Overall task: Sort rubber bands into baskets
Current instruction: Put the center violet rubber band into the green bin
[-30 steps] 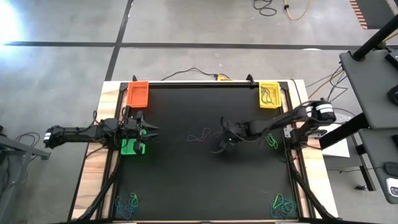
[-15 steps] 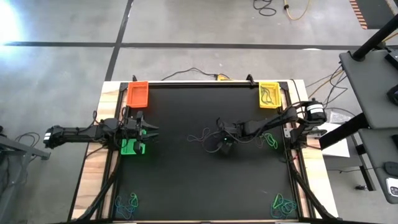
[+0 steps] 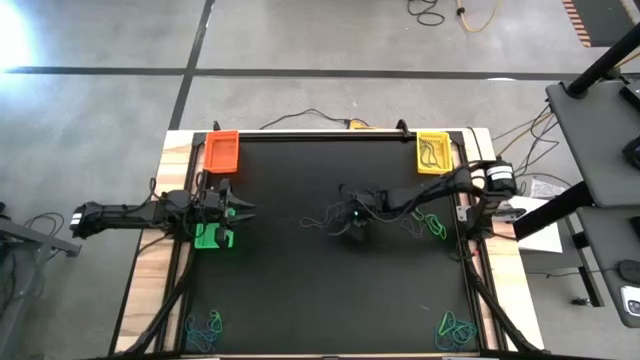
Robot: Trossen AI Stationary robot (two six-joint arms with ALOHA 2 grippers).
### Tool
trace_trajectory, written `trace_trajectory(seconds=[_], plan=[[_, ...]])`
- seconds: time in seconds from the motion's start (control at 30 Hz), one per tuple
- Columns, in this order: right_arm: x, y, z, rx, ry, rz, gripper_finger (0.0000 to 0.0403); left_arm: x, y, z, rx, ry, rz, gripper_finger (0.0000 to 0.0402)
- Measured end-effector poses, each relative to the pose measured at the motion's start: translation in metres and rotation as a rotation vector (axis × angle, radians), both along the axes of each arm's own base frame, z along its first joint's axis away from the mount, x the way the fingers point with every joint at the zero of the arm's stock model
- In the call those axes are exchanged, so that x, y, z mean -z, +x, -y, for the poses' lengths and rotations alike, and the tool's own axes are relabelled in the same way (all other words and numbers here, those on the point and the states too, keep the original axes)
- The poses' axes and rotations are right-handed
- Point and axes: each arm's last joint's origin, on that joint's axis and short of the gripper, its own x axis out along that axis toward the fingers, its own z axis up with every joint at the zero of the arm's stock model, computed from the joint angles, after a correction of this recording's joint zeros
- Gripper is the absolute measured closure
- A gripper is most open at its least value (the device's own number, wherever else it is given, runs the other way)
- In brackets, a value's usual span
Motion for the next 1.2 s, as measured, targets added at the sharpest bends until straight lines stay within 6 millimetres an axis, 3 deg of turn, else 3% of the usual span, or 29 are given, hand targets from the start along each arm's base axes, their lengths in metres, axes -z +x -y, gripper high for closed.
trace_trajectory(seconds=[0.33, 0.57, 0.77, 0.93, 1.2], plan=[[-0.032, 0.028, 0.064, 0.026, -0.042, 0.238, 0.0394, 0.000, 0.000, 0.000, 0.000, 0.000, 0.000, 0.0286], [-0.022, 0.067, 0.100, 0.001, 0.032, 0.359, 0.0394, 0.000, 0.000, 0.000, 0.000, 0.000, -0.001, 0.0286], [-0.001, 0.116, 0.110, -0.050, 0.121, 0.395, 0.0394, 0.000, 0.000, 0.000, 0.000, 0.000, 0.000, 0.0286], [-0.008, 0.151, 0.112, -0.082, 0.158, 0.481, 0.0394, 0.000, 0.000, 0.000, 0.000, 0.000, -0.001, 0.0286], [-0.002, 0.172, 0.114, -0.088, 0.187, 0.387, 0.0384, 0.000, 0.000, 0.000, 0.001, 0.000, 0.000, 0.0286]])
